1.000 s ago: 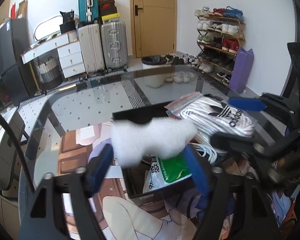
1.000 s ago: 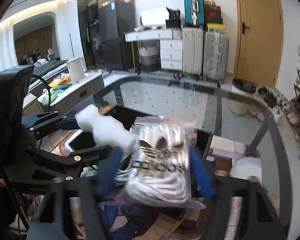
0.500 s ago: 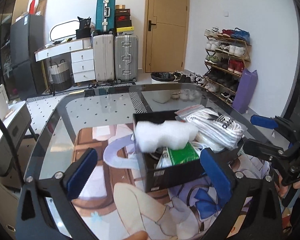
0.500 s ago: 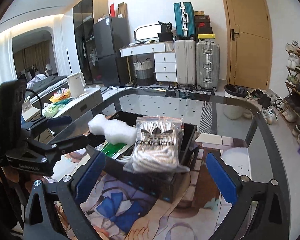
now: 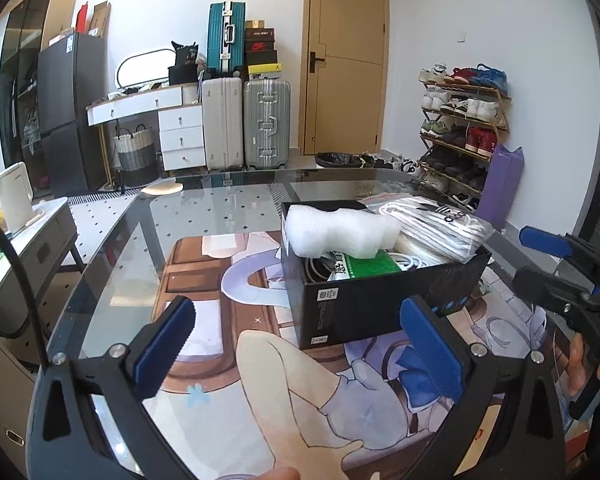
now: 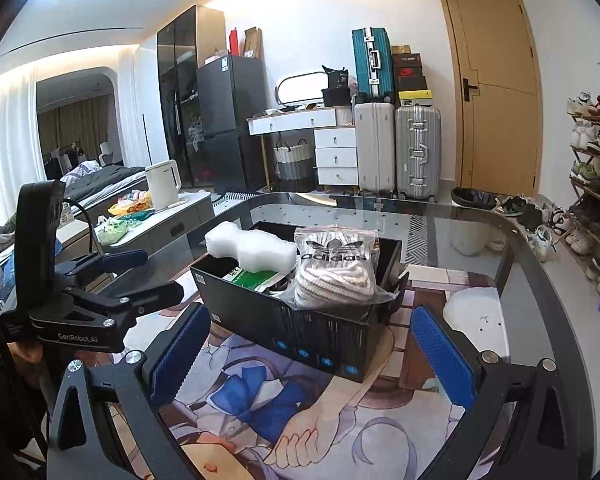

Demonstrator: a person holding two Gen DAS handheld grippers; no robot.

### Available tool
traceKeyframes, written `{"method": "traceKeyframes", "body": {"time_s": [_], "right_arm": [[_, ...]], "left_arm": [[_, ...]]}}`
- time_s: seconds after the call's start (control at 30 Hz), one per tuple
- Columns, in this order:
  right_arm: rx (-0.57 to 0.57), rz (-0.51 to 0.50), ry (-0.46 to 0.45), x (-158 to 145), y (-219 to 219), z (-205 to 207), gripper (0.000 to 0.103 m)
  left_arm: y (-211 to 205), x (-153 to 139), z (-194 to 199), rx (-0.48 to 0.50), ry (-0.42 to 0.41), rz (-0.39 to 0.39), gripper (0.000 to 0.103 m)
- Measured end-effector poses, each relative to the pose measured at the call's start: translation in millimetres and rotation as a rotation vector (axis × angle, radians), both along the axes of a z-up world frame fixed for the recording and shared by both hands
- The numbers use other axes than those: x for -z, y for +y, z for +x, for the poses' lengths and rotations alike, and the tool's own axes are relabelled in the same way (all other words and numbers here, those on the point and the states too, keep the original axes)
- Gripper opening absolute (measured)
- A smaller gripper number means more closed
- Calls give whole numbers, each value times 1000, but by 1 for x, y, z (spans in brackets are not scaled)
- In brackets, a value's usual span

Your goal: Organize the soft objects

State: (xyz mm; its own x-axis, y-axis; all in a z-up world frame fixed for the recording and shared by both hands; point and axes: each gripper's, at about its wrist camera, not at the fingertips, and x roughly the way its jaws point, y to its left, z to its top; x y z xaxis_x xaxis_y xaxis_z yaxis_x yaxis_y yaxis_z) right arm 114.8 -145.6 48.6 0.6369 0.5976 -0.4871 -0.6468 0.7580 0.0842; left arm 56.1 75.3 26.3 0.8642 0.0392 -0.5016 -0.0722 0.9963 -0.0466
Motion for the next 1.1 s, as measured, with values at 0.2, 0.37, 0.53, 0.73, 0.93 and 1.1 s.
{"method": "traceKeyframes", "body": {"time_s": [0.2, 0.37, 0.53, 0.73, 0.93, 1.1], "right_arm": [[15, 5, -22, 5, -3, -6, 102], [16, 25, -40, 2, -6, -8, 102], [11, 26, -63, 1, -5, -10, 103], [7, 32, -66, 1, -5, -11, 103], [2, 34, -71, 2, -5, -12, 103], [0, 34, -71, 2, -5, -12, 103]], "left_arm": [[-4, 1, -4, 7, -23, 8, 103], [-3, -1, -6, -1, -38, -5, 103], [-7, 0, -7, 7, -42, 17, 103], [-8, -1, -9, 5, -49, 18, 103], [-7, 0, -9, 5, -52, 14, 103], [-8, -1, -11, 10, -58, 21, 103]]}}
